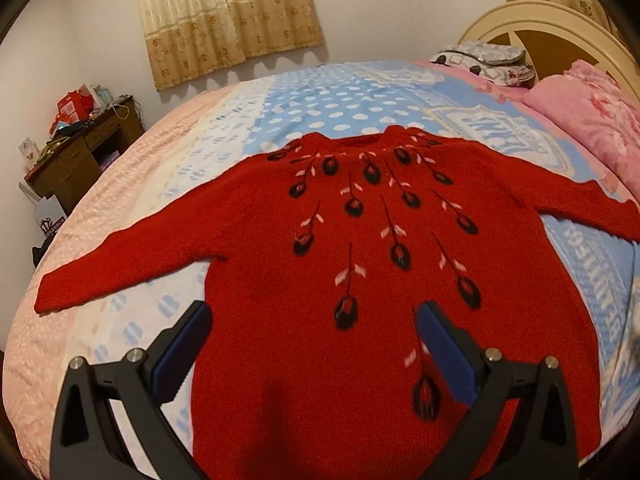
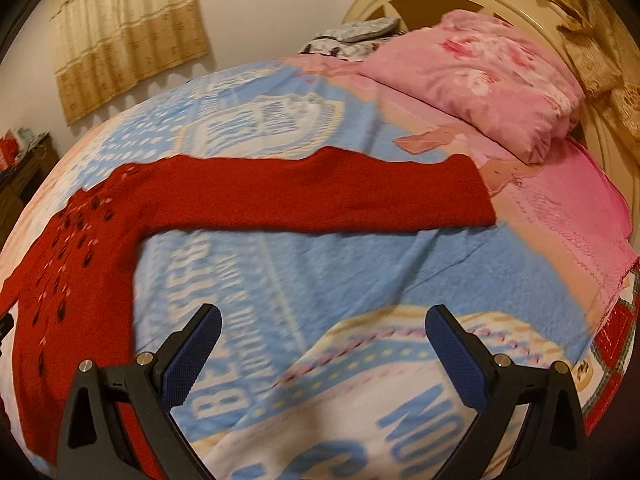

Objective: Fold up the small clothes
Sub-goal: 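Move the right gripper to the red cardigan's sleeve cuff and grasp it, then lift the sleeve cuff up with the right gripper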

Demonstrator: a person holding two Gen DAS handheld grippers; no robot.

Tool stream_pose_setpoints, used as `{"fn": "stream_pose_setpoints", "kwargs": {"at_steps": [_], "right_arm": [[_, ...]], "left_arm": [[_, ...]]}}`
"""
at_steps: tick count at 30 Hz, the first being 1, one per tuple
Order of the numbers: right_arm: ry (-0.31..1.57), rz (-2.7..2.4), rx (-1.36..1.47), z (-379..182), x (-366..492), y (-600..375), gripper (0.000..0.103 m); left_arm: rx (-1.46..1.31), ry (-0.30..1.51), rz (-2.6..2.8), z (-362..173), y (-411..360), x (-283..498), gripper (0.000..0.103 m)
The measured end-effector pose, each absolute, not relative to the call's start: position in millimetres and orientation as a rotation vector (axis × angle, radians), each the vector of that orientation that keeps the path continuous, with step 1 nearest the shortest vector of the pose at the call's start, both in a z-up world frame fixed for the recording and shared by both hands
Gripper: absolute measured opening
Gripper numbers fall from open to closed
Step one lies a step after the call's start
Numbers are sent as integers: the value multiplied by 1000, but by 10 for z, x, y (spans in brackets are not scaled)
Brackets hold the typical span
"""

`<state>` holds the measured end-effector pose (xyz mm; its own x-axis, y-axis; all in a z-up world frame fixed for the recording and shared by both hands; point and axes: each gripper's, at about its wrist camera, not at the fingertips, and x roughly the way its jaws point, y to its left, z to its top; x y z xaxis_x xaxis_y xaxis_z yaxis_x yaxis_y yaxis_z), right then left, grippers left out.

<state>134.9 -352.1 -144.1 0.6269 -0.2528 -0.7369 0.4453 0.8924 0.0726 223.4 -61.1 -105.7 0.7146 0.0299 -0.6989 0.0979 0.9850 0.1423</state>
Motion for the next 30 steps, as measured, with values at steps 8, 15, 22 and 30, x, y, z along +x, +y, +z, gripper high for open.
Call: {"fn": "stream_pose_setpoints", "kwargs": {"at_steps": [8, 15, 22, 30], "right_arm": [[797, -527, 347, -1500, 1470, -4257, 101], [800, -599, 530, -1584, 1438, -5052, 78], [789, -597, 588, -1669, 1570, -5425, 59], [811, -532, 588, -1716, 1768, -5417, 19]], "left_arm": [[191, 777, 15, -1195, -625, 2623, 103], [158, 811, 33, -1263, -541, 2736, 103], [157, 831, 37, -1348, -552, 2777, 103], [176, 831, 44, -1352, -529, 2776, 103]]}}
